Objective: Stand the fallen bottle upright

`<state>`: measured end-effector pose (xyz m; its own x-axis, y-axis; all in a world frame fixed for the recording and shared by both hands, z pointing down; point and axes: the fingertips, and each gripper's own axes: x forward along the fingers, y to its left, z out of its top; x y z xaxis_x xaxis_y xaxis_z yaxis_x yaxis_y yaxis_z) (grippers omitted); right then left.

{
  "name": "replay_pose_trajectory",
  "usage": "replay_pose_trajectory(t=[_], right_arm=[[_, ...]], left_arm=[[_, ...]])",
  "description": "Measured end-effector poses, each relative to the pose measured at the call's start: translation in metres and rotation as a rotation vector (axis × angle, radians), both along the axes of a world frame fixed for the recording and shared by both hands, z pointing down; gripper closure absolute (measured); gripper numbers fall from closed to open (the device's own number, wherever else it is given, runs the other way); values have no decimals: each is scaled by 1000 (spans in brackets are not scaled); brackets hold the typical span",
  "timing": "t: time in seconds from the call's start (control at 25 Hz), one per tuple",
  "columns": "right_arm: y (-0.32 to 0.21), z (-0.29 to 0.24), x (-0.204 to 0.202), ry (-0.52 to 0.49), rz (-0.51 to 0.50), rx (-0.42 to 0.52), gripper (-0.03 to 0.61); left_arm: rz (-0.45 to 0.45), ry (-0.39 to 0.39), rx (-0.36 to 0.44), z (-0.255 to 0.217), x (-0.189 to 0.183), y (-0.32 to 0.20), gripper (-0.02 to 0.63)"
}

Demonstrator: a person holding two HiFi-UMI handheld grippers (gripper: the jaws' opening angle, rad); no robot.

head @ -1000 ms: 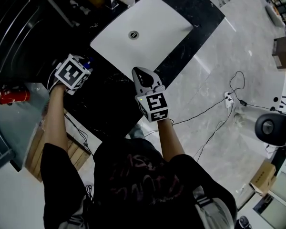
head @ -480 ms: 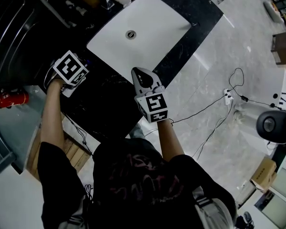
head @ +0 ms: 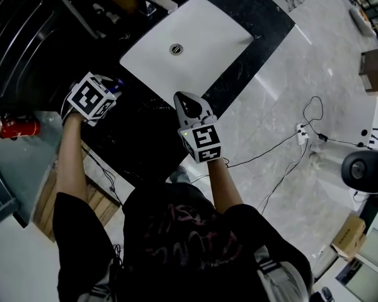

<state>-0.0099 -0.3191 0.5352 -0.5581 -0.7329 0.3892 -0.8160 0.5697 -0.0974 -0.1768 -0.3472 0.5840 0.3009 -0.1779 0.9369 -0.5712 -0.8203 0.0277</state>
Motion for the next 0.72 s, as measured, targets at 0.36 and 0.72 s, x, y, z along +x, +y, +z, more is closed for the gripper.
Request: replay_pose_trajectory(t=[0.36,0.72], right_arm=[[17,-12,-4,-9,-32,24,565],[34,-23,-14,-13,-74,43,565]], left_arm=[[-94,94,186,-45,-9,7,485],[-306,292,395,-92,-37,26,486]])
